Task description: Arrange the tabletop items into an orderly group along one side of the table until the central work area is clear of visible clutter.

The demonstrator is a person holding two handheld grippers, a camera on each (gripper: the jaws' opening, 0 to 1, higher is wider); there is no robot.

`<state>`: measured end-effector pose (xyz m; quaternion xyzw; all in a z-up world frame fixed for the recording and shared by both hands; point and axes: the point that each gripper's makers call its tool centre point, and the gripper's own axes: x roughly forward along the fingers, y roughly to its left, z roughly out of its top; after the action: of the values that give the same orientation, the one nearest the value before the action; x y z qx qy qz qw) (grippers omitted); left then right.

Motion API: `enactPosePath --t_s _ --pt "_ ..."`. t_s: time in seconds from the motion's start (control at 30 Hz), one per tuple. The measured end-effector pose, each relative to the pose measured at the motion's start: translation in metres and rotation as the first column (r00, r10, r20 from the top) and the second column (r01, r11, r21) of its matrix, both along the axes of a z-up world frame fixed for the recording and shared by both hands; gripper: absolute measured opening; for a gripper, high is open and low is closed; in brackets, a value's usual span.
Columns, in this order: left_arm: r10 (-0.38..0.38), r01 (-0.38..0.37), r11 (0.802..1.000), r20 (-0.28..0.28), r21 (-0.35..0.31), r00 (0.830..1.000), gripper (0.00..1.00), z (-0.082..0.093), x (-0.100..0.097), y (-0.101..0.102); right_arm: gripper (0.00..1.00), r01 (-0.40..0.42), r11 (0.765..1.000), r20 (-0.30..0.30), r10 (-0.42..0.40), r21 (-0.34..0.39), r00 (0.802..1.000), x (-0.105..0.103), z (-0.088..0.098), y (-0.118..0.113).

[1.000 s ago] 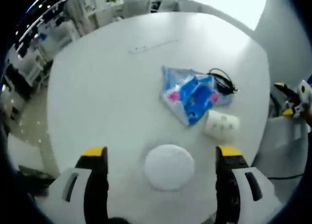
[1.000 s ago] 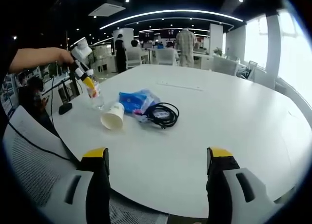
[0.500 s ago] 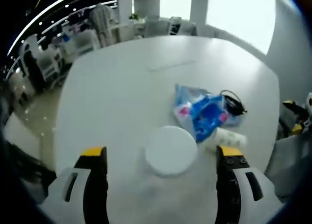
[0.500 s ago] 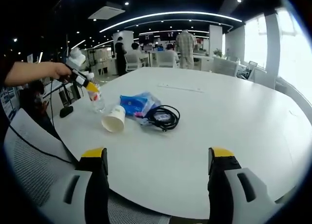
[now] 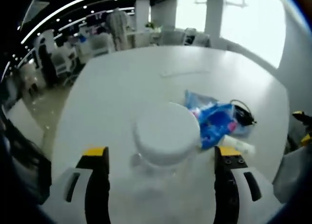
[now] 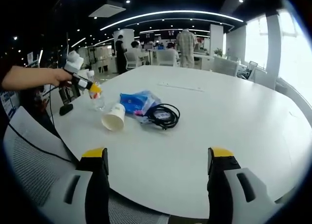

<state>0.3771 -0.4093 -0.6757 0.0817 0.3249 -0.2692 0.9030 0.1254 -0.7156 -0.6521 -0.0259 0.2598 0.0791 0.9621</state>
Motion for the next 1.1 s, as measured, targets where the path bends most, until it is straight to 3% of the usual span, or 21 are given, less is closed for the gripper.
enactPosePath --t_s 0.13,0.23,0.3,0.37,0.43,0.67,0.7,1.1 --pt "0.042 -0.041 0.998 0.026 -0.050 0.999 0.81 0.001 -0.001 -0.003 0.83 -0.001 1.000 -0.004 0.001 -0.004 1.000 0.000 -0.001 0.000" --pt "0.067 -0.065 0.997 0.029 -0.052 0.997 0.70 -0.005 -0.001 -0.002 0.83 -0.002 1.000 -0.005 0.002 -0.005 1.000 0.000 -0.001 0.000" --pt "0.074 -0.073 0.997 0.070 -0.029 0.995 0.62 -0.005 0.002 0.002 0.82 -0.003 1.000 -0.007 0.003 -0.007 1.000 0.000 -0.001 0.000" --pt "0.094 -0.089 0.994 0.086 -0.057 0.992 0.56 -0.003 0.003 0.001 0.82 -0.002 1.000 -0.006 0.002 -0.007 1.000 0.000 -0.001 0.000" --pt "0.117 -0.108 0.988 0.086 -0.108 0.989 0.56 -0.002 0.005 -0.003 0.82 -0.003 1.000 -0.008 0.003 -0.008 1.000 -0.001 -0.002 0.000" --pt "0.172 -0.162 0.980 0.084 -0.112 0.981 0.49 -0.007 0.009 0.003 0.81 -0.003 1.000 -0.014 0.003 -0.013 1.000 -0.001 -0.003 -0.001" --pt "0.187 -0.175 0.975 0.076 -0.139 0.979 0.49 -0.006 0.010 0.003 0.81 -0.003 1.000 -0.016 0.003 -0.015 1.000 -0.001 -0.003 -0.001" --pt "0.138 -0.130 0.986 0.073 -0.104 0.988 0.46 -0.006 0.007 0.002 0.80 -0.007 1.000 -0.029 0.006 -0.024 1.000 -0.002 -0.006 -0.001"
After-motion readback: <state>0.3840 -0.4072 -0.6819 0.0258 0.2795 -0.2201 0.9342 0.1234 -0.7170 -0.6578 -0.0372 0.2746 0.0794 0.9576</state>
